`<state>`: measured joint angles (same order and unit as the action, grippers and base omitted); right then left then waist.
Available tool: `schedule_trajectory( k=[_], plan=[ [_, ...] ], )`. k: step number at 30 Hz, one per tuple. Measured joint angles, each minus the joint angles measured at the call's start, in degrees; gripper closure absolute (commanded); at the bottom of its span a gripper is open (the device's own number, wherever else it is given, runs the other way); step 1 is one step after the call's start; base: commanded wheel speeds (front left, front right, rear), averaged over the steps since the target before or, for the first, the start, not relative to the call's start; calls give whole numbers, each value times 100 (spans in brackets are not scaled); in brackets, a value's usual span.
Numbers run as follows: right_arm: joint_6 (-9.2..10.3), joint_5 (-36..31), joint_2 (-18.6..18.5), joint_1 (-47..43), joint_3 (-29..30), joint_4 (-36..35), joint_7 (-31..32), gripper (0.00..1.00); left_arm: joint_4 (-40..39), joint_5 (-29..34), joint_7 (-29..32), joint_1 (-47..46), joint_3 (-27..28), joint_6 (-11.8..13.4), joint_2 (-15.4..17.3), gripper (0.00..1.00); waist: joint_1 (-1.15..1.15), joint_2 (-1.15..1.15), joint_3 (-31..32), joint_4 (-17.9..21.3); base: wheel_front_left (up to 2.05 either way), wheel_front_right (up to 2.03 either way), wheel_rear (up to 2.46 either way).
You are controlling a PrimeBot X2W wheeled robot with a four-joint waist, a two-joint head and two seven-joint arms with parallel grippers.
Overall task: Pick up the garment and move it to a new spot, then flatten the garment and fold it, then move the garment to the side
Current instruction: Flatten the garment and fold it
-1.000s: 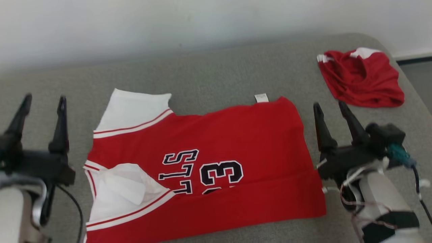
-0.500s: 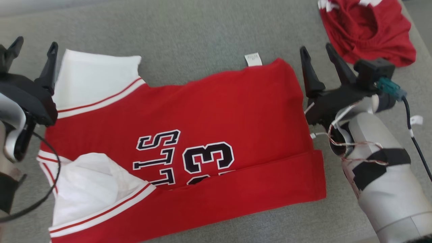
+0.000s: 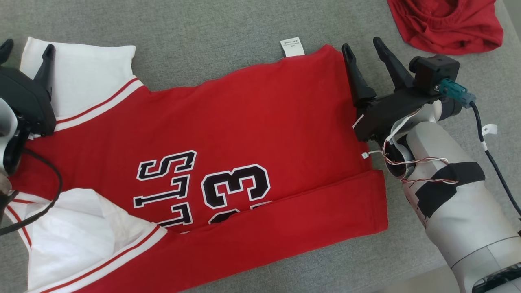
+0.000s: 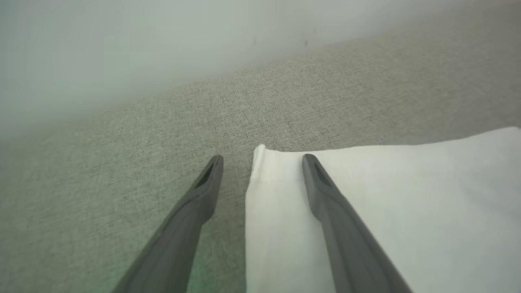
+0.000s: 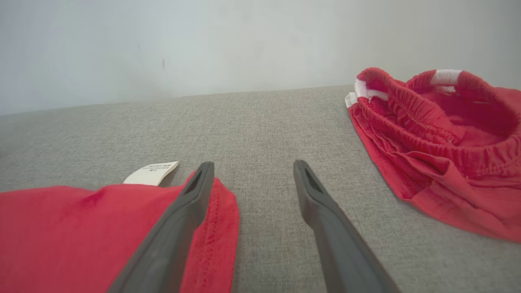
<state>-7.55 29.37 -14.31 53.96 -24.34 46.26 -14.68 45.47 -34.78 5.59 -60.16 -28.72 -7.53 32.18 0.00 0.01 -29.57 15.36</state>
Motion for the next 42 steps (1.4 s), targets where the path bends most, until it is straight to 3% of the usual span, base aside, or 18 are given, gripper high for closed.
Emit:
schedule_trajectory(
  k=[2, 3, 4, 5, 18, 20, 21, 22, 27, 33, 42],
  plan=[
    [0, 56, -14, 57, -135, 69, -3, 0, 121, -67, -3, -49, -85, 0, -8, 0, -1, 0, -16, 8, 0, 0, 0],
    [0, 101, -15, 82, -213, 121, 8, 0, 180, -130, 8, -94, -123, -1, -16, 50, -1, -1, -24, 9, 0, 0, 0],
    [0, 152, -9, 115, -294, 167, 66, 0, 207, -175, 5, -126, -174, -1, -23, 93, -1, 0, -30, 10, 0, 0, 0],
    [0, 221, -7, 145, -375, 224, 157, 0, 227, -202, 4, -154, -254, -1, -34, 100, -1, 0, -32, 5, 0, 0, 0],
    [0, 889, -285, 467, -914, 717, 951, 0, 80, -555, -844, -271, -758, -1, -153, 100, -1, -1, 118, -362, 0, 0, 0],
    [0, 996, -297, 519, -1037, 745, 1151, 5, 30, -592, -912, -318, -854, -1, -155, 100, -1, -1, 122, -437, 0, 0, 0],
    [0, 1050, -315, 554, -1091, 750, 1237, 73, 7, -611, -955, -335, -886, -1, -158, 100, -1, -1, 120, -470, 0, 0, 0],
    [0, 1101, -336, 589, -1139, 743, 1287, 100, -5, -619, -987, -349, -925, -1, -159, 100, 0, -1, 117, -499, 0, 0, 0],
    [0, 1326, -375, 688, -1298, 724, 1307, 100, 11, -677, -1216, -419, -994, -1, -163, 100, 0, -1, 147, -582, 0, 0, 0],
    [0, 1383, -568, 909, -1200, 993, 584, 100, 105, -715, -1573, -449, -1049, -1, -202, 100, 0, -1, 352, -609, 0, 0, 0],
    [0, 1501, -454, 523, -1257, 1140, 121, 100, -198, -827, -1985, -47, -1053, -1, -261, 100, 0, -1, 726, -679, 0, 0, 0]
  ],
)
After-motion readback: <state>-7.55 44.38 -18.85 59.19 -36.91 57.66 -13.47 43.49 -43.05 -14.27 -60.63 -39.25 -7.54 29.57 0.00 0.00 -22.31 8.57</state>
